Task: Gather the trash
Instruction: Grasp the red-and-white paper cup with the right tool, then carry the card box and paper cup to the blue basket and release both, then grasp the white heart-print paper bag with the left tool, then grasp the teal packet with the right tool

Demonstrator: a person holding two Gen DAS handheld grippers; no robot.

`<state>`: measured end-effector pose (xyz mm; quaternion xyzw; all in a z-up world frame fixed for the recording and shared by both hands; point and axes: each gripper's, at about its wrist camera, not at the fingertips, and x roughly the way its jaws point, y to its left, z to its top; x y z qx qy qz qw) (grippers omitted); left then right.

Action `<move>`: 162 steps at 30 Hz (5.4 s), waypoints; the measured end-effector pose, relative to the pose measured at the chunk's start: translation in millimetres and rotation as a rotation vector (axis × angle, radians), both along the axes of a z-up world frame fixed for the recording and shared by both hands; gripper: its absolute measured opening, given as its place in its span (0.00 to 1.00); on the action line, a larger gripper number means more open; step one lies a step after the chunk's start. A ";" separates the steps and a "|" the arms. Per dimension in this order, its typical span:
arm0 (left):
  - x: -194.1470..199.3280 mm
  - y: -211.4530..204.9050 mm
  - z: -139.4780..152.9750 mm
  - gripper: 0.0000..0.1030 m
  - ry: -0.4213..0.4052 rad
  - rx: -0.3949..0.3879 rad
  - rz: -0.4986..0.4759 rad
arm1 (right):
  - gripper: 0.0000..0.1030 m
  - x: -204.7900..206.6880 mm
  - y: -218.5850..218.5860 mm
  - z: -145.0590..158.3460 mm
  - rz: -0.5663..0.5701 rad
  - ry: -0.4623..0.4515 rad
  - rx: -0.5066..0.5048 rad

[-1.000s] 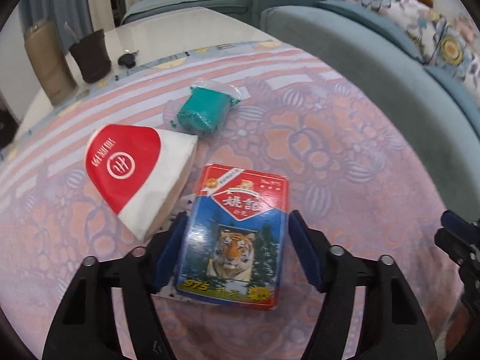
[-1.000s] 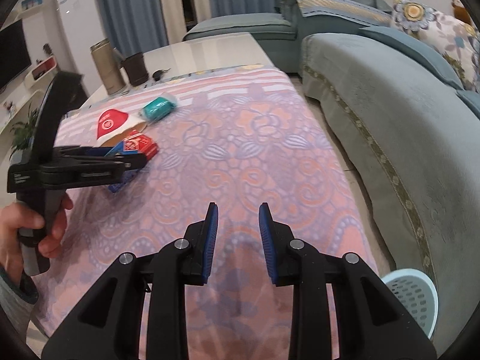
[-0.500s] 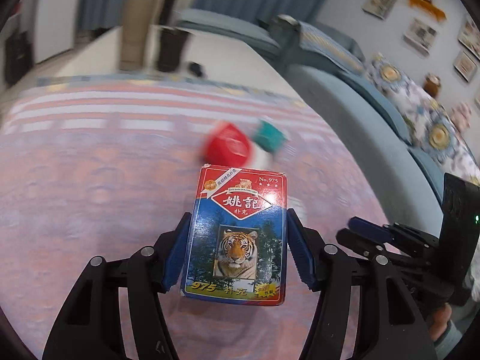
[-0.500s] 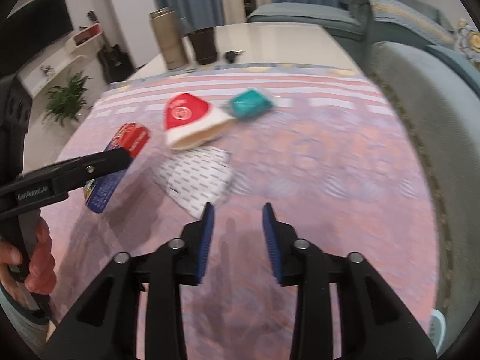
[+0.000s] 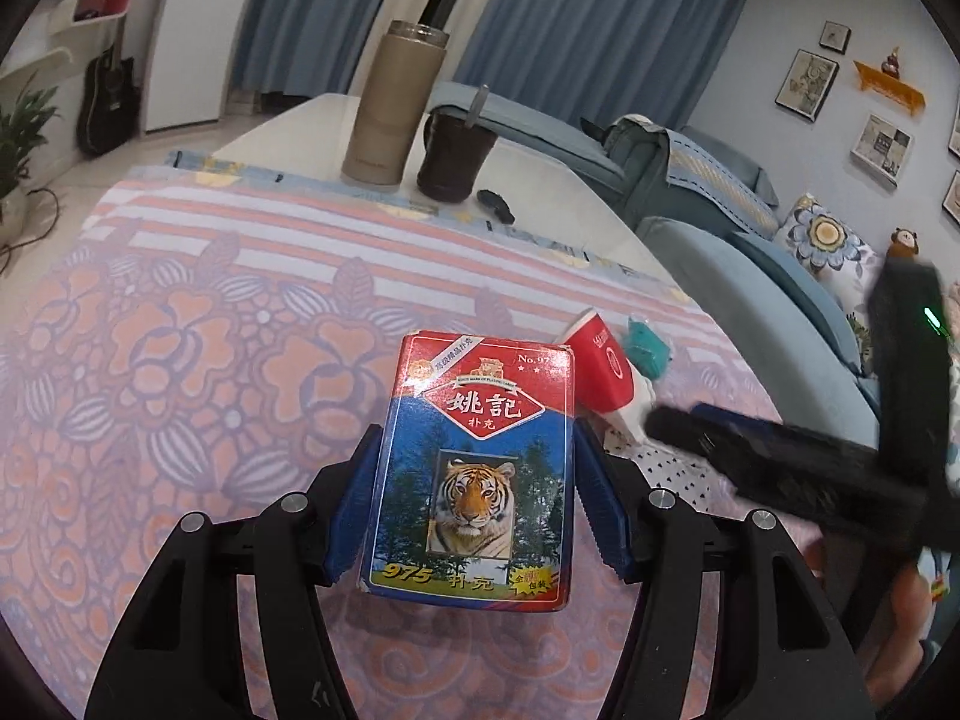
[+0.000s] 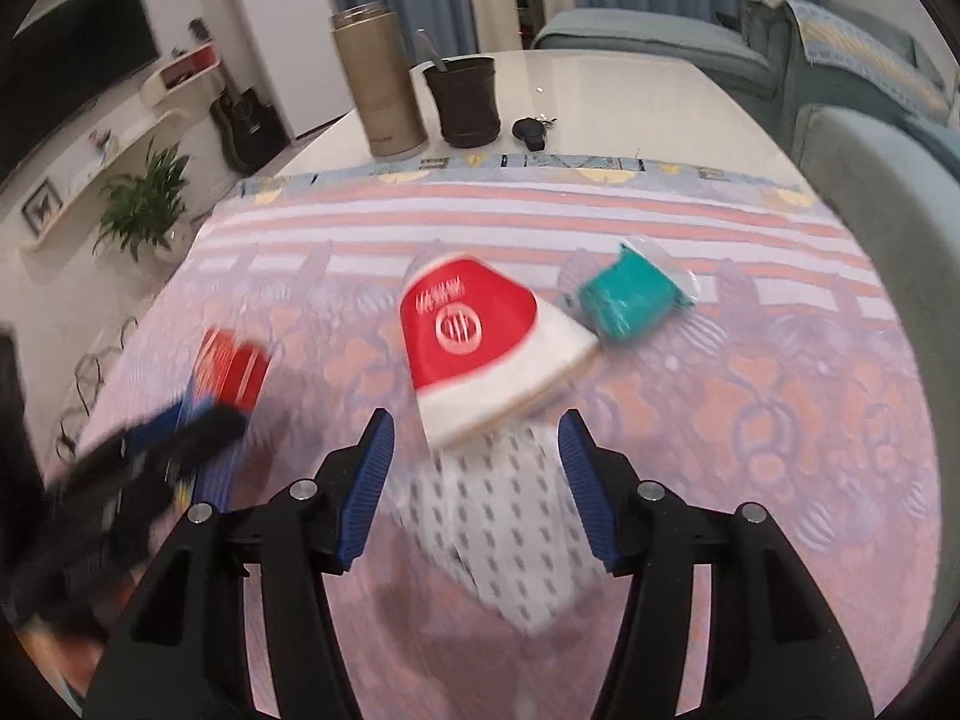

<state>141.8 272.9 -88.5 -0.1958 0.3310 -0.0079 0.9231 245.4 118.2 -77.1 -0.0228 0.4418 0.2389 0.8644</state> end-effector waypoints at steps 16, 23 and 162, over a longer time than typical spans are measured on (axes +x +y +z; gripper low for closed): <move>0.6 23.8 -10.6 0.57 0.022 -0.138 0.015 | 0.59 47.7 72.4 -14.4 -0.008 -0.022 -0.298; 0.0 21.0 -10.6 0.57 0.026 -0.130 0.013 | 0.59 48.2 81.6 -23.6 0.021 -0.062 -0.404; 29.0 -68.3 -5.0 0.23 -0.030 0.009 -0.062 | 0.40 28.8 -72.6 -0.3 -0.181 0.009 0.053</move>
